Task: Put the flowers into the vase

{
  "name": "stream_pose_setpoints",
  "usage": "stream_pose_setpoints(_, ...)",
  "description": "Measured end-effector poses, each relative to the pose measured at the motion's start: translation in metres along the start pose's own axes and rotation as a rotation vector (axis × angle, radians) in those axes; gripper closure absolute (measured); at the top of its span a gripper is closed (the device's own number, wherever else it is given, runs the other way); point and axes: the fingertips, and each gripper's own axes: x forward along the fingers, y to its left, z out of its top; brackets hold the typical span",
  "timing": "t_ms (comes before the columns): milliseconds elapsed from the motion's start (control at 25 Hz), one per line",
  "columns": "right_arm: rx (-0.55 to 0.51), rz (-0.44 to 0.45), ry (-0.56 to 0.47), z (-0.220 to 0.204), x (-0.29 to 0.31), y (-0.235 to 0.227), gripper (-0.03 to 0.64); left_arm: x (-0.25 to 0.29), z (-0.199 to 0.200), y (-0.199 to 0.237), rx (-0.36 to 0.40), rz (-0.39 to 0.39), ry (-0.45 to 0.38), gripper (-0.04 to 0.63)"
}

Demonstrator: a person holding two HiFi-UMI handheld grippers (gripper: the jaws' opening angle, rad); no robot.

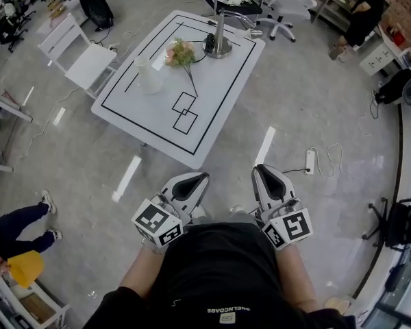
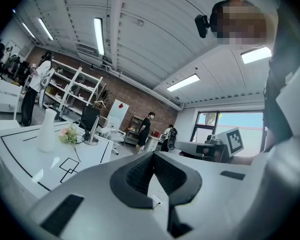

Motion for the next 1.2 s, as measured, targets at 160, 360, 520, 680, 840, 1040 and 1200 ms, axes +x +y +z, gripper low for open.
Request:
stream_pose_setpoints(160, 0.001, -0.017, 0.026, -0.01, 0.006, 0.008, 0.578, -0.017, -0.002, 0.015, -0.005, 0.013, 0.012, 0.591)
stream_pose_setpoints(360, 0.009, -0.016, 0.053, -0.022, 0.02, 0.008, 0.578, -0.021, -0.006, 0.032, -0.021, 0.033, 0.019, 0.591)
stream_pose_setpoints(520, 0.024, -0.002, 0.057, -0.024, 0.039, 0.002, 0.578, -0.016, -0.005, 0.04, -0.015, 0.04, 0.03, 0.591)
stream_pose_setpoints(680, 0.029, 0.03, 0.057, -0.02, 0.065, -0.011, 0.578, -0.004, 0.002, 0.056, -0.011, 0.068, 0.036, 0.591)
stream_pose_setpoints(840, 0.033, 0.067, 0.063, -0.018, 0.096, -0.031, 0.577, 0.015, 0.012, 0.076, -0.007, 0.106, 0.033, 0.591)
stream_pose_setpoints(1040, 0.08, 0.103, 0.09, -0.028, 0.141, -0.067, 0.577, 0.044, 0.026, 0.107, -0.004, 0.159, 0.032, 0.591)
stream_pose_setpoints(1200, 0.107, 0.142, 0.118, -0.03, 0.18, -0.095, 0.577, 0.065, 0.039, 0.134, -0.008, 0.228, 0.025, 0.591)
